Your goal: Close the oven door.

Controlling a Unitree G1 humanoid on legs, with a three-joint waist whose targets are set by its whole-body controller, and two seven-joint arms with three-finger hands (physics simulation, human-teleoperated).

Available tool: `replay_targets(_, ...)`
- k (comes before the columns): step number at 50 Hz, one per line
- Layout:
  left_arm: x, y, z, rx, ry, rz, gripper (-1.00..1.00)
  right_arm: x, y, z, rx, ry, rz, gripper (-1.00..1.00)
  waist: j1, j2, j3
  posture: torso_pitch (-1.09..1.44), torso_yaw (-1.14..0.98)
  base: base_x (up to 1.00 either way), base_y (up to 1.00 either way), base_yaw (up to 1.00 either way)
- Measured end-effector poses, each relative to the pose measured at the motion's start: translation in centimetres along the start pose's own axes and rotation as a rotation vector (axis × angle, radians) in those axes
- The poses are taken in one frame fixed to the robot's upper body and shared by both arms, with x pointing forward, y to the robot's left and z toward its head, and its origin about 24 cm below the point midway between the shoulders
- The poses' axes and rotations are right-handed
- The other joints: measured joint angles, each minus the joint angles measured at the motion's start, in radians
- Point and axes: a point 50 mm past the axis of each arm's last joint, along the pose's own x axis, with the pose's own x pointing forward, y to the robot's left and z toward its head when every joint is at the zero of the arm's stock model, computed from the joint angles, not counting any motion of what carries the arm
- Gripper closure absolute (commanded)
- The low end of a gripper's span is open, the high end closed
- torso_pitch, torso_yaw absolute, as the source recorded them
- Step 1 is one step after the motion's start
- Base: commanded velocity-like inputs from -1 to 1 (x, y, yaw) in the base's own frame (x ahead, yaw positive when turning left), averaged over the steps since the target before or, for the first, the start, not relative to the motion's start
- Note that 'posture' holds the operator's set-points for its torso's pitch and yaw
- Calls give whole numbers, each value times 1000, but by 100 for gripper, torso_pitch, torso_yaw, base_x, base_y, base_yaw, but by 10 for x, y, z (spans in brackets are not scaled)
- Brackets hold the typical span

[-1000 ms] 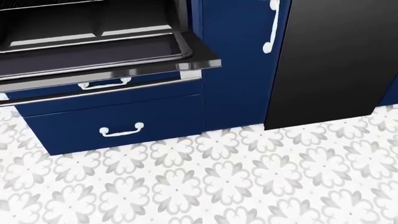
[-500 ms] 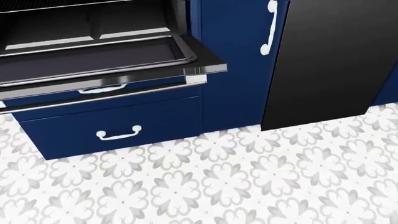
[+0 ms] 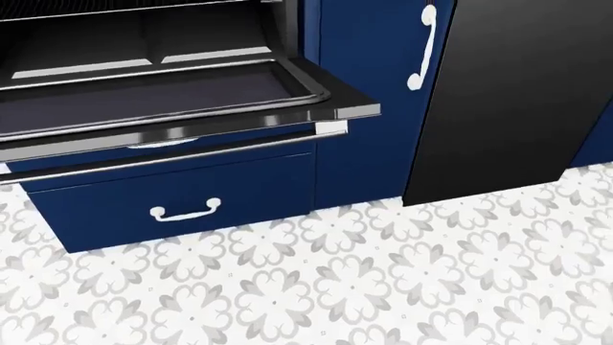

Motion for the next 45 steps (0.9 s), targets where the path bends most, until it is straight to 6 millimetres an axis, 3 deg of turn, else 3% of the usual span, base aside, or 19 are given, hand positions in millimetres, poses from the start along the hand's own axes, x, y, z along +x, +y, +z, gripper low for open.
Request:
replay_targets(2,0,1,1,3,-5,1,-100,0,1,1,-1,-6,1,-100,4,16,2,0,0,0,25,0)
replay_targets(5,1,4,4,5,-20,13,-100,2,2,3,-2,-16,6,-100,8,61,12,0,0,0,25,0)
replay_targets(9,1,5,4,5,-25,21,-100,2,2,3,-3,-14,9,-100,13,146,7,0,0,0,25,0)
replay_targets(15,1,11,6,5,-26,49,-100,0,14,0,-2,-5,54,-100,32,112,5,0,0,0,25,0)
replay_targets(21,1,7,5,5,-24,33,-100,-7,16,-5,-3,-16,27,-100,22,41,16,0,0,0,25,0)
replay_targets(25,0,8,4,6,-21,35,-100,-9,18,-7,-5,-15,31,-100,18,-14,12,0,0,0,25,0)
replay_targets(27,1,2,2,-4,-15,20,-100,-9,13,-7,-11,-10,18,-100,6,11,14,0,0,0,25,0)
replay_targets(30,0,0,0,-2,-2,3,-100,-10,11,-8,-8,-4,2,-100,2,7,1,0,0,0,25,0)
replay_targets(32,0,2,1,1,-7,5,-100,-8,11,-6,-8,-15,1,-100,5,22,2,0,0,0,25,0)
replay_targets(36,2,5,4,2,-23,17,-100,-7,12,-4,-10,-27,6,-100,9,81,12,0,0,0,25,0)
replay_targets(39,1,5,4,1,-22,20,-100,-8,12,-5,-12,-22,8,-100,13,150,6,0,0,0,25,0)
replay_targets(41,1,9,5,4,-19,33,-100,-8,19,-6,-1,-13,26,-100,27,136,9,0,0,0,25,0)
replay_targets(43,0,11,4,1,-18,46,-100,-6,22,-6,-7,-1,55,-100,33,136,8,0,0,0,25,0)
replay_targets(45,1,11,5,2,-25,47,-100,-5,20,-4,-15,-6,53,-100,32,117,6,0,0,0,25,0)
